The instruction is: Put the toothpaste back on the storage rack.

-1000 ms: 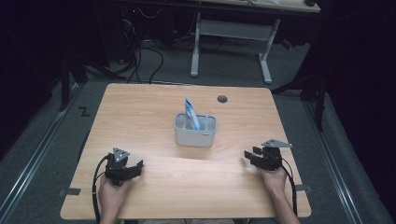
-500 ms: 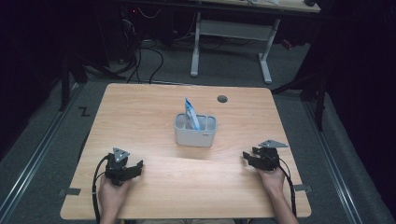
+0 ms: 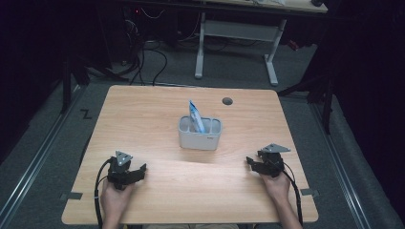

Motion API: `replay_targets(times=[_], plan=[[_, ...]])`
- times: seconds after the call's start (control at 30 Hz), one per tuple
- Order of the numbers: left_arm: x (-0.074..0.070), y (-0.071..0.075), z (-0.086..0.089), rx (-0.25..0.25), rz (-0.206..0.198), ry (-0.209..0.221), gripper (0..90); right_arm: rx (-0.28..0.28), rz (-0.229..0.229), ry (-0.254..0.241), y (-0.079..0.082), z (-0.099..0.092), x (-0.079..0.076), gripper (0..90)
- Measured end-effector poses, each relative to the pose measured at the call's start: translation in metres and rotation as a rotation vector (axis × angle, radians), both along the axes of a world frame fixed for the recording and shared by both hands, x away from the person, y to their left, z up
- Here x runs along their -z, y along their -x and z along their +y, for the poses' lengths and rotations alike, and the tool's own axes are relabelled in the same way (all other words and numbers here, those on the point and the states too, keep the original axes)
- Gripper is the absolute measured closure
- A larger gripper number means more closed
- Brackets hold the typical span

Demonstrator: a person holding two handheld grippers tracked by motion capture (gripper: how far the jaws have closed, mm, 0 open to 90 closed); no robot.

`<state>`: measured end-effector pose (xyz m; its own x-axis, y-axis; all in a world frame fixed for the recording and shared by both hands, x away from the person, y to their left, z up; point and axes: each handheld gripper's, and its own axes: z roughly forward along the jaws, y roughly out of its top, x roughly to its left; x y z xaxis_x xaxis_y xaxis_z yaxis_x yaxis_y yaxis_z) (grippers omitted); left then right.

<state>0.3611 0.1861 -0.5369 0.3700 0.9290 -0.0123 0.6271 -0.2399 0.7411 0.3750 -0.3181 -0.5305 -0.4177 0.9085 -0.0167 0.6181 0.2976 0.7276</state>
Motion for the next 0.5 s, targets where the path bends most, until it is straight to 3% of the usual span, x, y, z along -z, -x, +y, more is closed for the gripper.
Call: replay_targets(times=[0.23,0.5], plan=[[0.0002,-0.0005,-0.0032,0.037,0.004,-0.005,22.5,0.040,0.004,0.002,0.0039,0.0013,0.0001,34.8],[0.0002,-0.0005,-0.0030,0.035,0.004,-0.003,22.7,0.065,0.002,0.003,0.0081,0.0021,0.0002,34.1]])
